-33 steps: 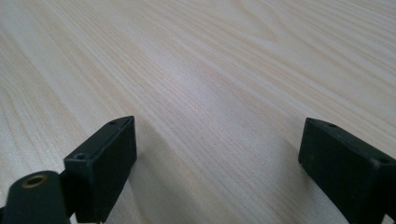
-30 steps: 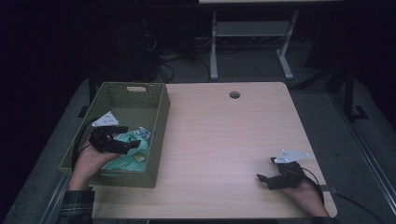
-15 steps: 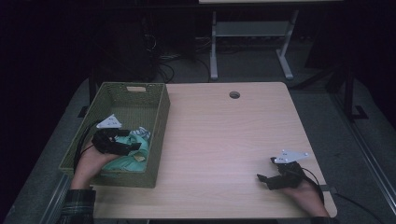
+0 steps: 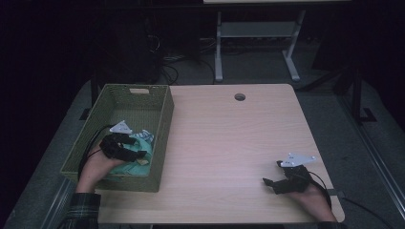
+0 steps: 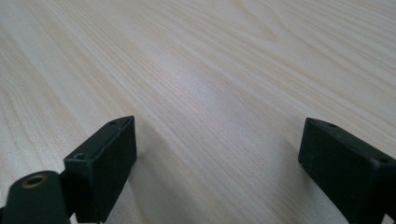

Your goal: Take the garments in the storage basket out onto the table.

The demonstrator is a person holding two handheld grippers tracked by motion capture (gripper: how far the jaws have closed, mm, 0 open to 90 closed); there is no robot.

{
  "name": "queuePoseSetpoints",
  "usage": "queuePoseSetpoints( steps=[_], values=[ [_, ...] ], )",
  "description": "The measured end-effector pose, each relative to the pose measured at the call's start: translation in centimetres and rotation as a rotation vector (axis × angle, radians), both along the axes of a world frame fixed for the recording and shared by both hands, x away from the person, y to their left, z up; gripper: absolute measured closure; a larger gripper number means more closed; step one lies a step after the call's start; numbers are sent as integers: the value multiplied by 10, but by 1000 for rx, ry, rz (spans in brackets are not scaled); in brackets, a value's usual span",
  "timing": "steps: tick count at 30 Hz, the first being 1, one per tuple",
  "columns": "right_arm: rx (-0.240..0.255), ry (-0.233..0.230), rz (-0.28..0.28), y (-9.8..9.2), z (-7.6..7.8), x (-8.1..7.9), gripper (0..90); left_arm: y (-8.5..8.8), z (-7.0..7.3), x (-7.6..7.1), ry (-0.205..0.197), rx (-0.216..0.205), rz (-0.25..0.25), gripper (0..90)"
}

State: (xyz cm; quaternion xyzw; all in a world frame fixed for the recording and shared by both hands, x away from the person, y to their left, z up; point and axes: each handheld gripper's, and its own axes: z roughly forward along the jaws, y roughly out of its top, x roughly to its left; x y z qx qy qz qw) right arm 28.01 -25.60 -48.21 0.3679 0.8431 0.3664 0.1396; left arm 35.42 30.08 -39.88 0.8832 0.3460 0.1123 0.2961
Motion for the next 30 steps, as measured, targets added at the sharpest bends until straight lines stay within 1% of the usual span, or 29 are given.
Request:
queuePoseSetpoints(
  steps=[1, 3, 5, 6, 7, 8, 10, 12, 14, 17, 18, 20, 22, 23, 25, 29, 30],
  values=[
    [0, 0, 0, 0, 0, 0, 111, -1, -1, 0, 3, 6, -3, 268],
    [1, 0, 0, 0, 0, 0, 111, -3, -3, 1, 22, 29, -5, 268],
    [1, 0, 0, 0, 0, 0, 111, -4, -5, 2, 28, 50, -7, 269],
    [0, 0, 0, 0, 0, 0, 111, -5, -6, 2, 38, 53, -1, 269],
    [0, 0, 0, 0, 0, 0, 111, -5, -6, 2, 40, 59, -7, 286],
    [0, 0, 0, 0, 0, 0, 111, -6, -8, 2, 52, 67, 2, 297],
    [0, 0, 0, 0, 0, 0, 111, -7, -10, 4, 62, 94, -1, 299],
    [0, 0, 0, 0, 0, 0, 111, -9, -12, 4, 80, 124, 5, 303],
    [0, 0, 0, 0, 0, 0, 111, -10, -13, 5, 81, 143, -8, 315],
    [1, 0, 0, 0, 0, 0, 111, -10, -13, 5, 85, 143, -10, 353],
    [0, 0, 0, 0, 0, 0, 111, -10, -13, 5, 89, 137, -2, 367],
    [1, 0, 0, 0, 0, 0, 111, -10, -14, 6, 102, 139, -1, 424],
    [0, 0, 0, 0, 0, 0, 111, -10, -14, 6, 124, 137, -3, 459],
    [0, 0, 0, 0, 0, 0, 111, -10, -14, 6, 133, 136, -2, 497],
    [1, 1, -1, 0, 0, 0, 111, -10, -14, 6, 144, 137, -3, 543],
    [0, 0, 0, 0, 0, 0, 111, -10, -14, 6, 149, 118, 5, 724],
    [0, 0, 0, 0, 0, 0, 111, -9, -13, 6, 148, 115, 10, 747]
  ],
)
